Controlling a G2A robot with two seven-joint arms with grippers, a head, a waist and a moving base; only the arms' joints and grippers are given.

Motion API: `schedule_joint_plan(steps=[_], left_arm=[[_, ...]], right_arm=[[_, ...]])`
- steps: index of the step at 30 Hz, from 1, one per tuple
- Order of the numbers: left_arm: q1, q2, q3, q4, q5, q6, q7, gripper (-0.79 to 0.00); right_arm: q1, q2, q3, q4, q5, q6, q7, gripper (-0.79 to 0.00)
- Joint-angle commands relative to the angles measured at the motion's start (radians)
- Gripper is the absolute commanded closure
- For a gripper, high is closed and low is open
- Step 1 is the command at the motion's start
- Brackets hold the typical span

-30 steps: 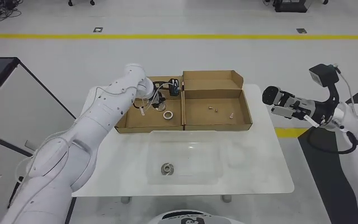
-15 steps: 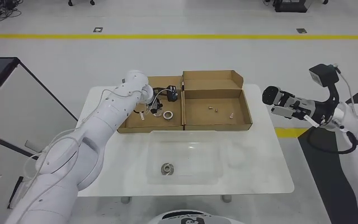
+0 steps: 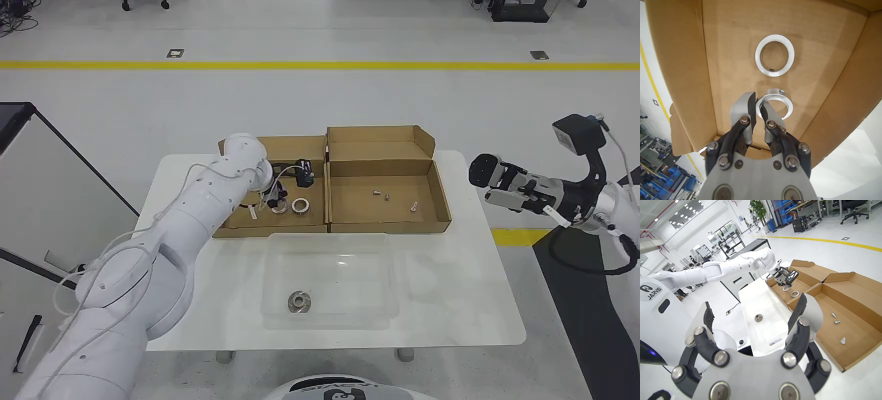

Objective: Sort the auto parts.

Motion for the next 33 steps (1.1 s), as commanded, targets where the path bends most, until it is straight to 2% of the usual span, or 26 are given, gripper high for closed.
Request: schedule_joint_plan(steps=[1,4,6,11,16,19,20,21,26,33], left_arm=[[-0.002,-0.005,0.004,0.009,0.006,-0.001,0.005,0.000],[-0.004,-0.013,0.008,0.030,0.011,-0.004,0.013,0.000],[-0.007,-0.019,0.008,0.043,0.012,-0.004,0.023,-0.049],[-0.010,-0.031,0.013,0.070,0.021,-0.003,0.046,-0.265],[-0.013,-0.042,0.018,0.092,0.035,-0.003,0.072,-0.388],[-0.015,-0.046,0.020,0.110,0.042,0.000,0.092,-0.680],[-0.016,-0.048,0.018,0.116,0.040,0.003,0.101,-0.751],[-0.017,-0.049,0.017,0.120,0.039,0.003,0.104,-0.785],[-0.040,-0.051,-0.006,0.118,0.016,0.040,0.141,-0.785],[-0.068,-0.035,-0.061,0.062,-0.039,0.056,0.232,-0.785]], right_arm=[[0.000,0.000,0.000,0.000,0.000,0.000,0.000,-0.785],[0.000,0.000,0.000,0.000,0.000,0.000,0.000,-0.785],[0.000,0.000,0.000,0.000,0.000,0.000,0.000,-0.785],[0.000,0.000,0.000,0.000,0.000,0.000,0.000,-0.785],[0.000,0.000,0.000,0.000,0.000,0.000,0.000,-0.785],[0.000,0.000,0.000,0.000,0.000,0.000,0.000,-0.785],[0.000,0.000,0.000,0.000,0.000,0.000,0.000,-0.785],[0.000,0.000,0.000,0.000,0.000,0.000,0.000,-0.785],[0.000,0.000,0.000,0.000,0.000,0.000,0.000,-0.785],[0.000,0.000,0.000,0.000,0.000,0.000,0.000,-0.785]])
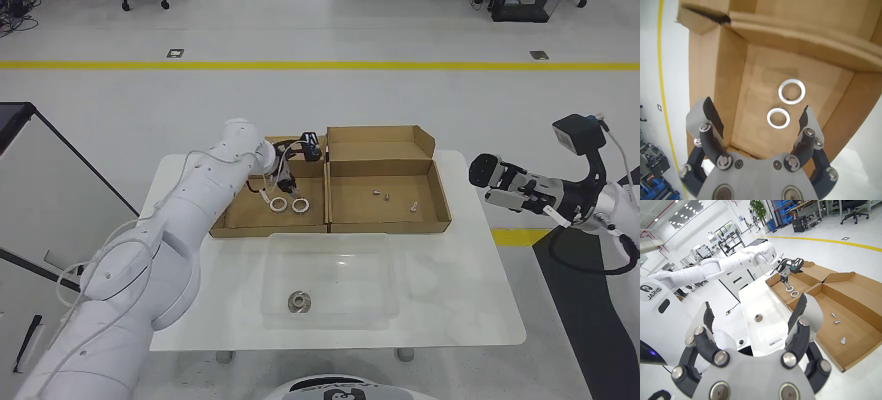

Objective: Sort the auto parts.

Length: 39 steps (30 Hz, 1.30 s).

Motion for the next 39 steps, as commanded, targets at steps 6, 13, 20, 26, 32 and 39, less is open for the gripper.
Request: schedule_joint_plan(steps=[6,13,20,26,32,39], left_arm=[[0.018,0.038,-0.067,-0.127,-0.058,-0.005,0.036,-0.785],[0.109,0.119,-0.172,-0.388,-0.098,-0.016,-0.063,-0.785],[0.301,0.223,-0.360,-0.818,-0.187,0.014,-0.304,-0.785],[0.493,0.280,-0.486,-1.162,-0.320,0.088,-0.488,-0.785],[0.614,0.304,-0.536,-1.373,-0.416,0.173,-0.546,-0.785],[0.645,0.308,-0.541,-1.423,-0.445,0.204,-0.552,-0.785]], right_arm=[[0.000,0.000,0.000,0.000,0.000,0.000,0.000,-0.785],[0.000,0.000,0.000,0.000,0.000,0.000,0.000,-0.785],[0.000,0.000,0.000,0.000,0.000,0.000,0.000,-0.785],[0.000,0.000,0.000,0.000,0.000,0.000,0.000,-0.785],[0.000,0.000,0.000,0.000,0.000,0.000,0.000,-0.785],[0.000,0.000,0.000,0.000,0.000,0.000,0.000,-0.785]])
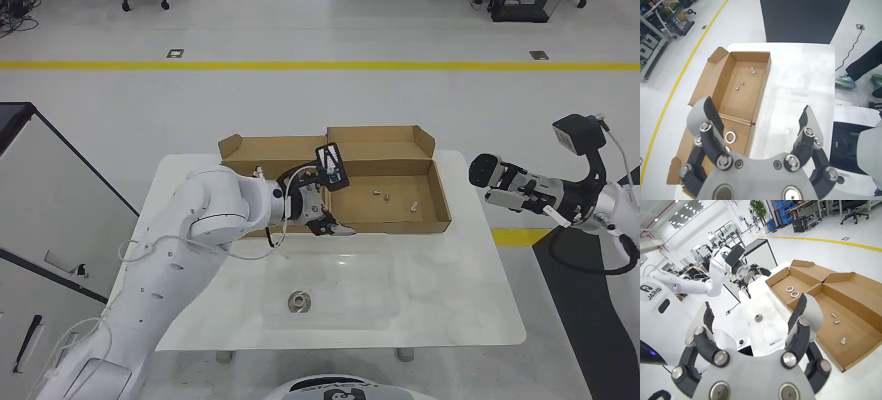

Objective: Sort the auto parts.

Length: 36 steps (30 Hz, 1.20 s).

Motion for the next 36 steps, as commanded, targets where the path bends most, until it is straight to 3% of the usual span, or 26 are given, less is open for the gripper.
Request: schedule_joint_plan(steps=[1,8,12,15,18,22,29,36], left_arm=[[-0.001,0.000,0.000,0.001,0.001,-0.001,0.000,-0.785],[-0.001,0.000,0.000,0.001,0.001,-0.001,0.000,-0.785],[0.003,0.002,0.035,-0.026,0.019,-0.061,0.002,-0.785],[-0.012,0.008,0.056,-0.034,-0.010,-0.074,-0.100,-0.785],[-0.041,0.018,0.090,-0.041,-0.093,-0.029,-0.170,-0.785],[-0.128,0.048,0.214,-0.048,-0.157,0.106,-0.305,-0.785],[-0.360,0.087,0.463,-0.005,-0.351,0.308,-0.507,-0.785],[-0.490,0.101,0.627,0.033,-0.417,0.347,-0.546,-0.785]], right_arm=[[0.000,0.000,0.000,0.000,0.000,0.000,0.000,-0.785],[0.000,0.000,0.000,0.000,0.000,0.000,0.000,-0.785],[0.000,0.000,0.000,0.000,0.000,0.000,0.000,-0.785],[0.000,0.000,0.000,0.000,0.000,0.000,0.000,-0.785],[0.000,0.000,0.000,0.000,0.000,0.000,0.000,-0.785],[0.000,0.000,0.000,0.000,0.000,0.000,0.000,-0.785],[0.000,0.000,0.000,0.000,0.000,0.000,0.000,-0.785],[0.000,0.000,0.000,0.000,0.000,0.000,0.000,-0.785]])
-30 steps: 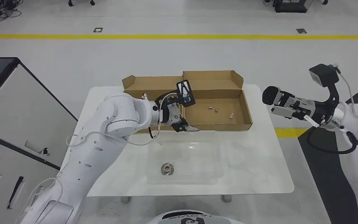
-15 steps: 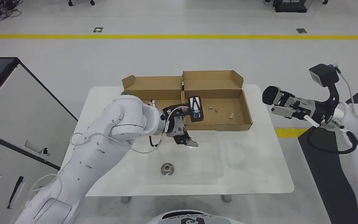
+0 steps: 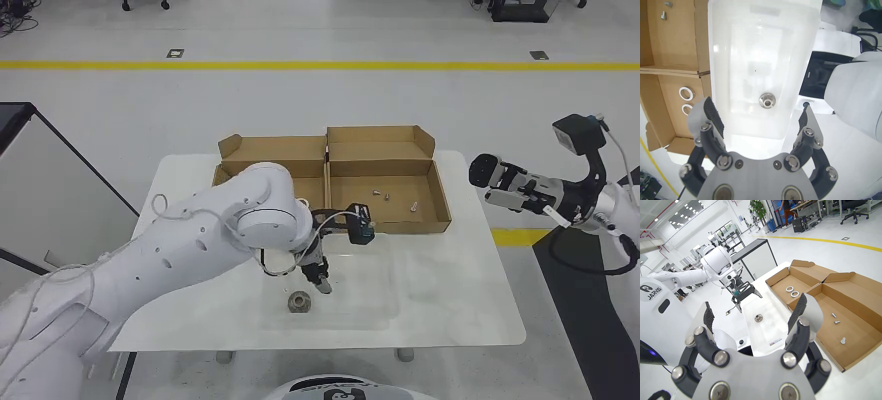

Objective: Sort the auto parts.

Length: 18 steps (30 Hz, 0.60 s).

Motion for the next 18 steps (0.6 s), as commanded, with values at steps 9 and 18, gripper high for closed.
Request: schedule_joint_plan(steps=[9,18], left_arm=[[-0.069,0.010,0.170,0.060,-0.008,-0.018,0.018,-0.785],[-0.074,0.017,0.193,0.058,-0.030,-0.061,0.061,-0.785]], right_arm=[[0.000,0.000,0.000,0.000,0.000,0.000,0.000,-0.785],[0.000,0.000,0.000,0.000,0.000,0.000,0.000,-0.785]])
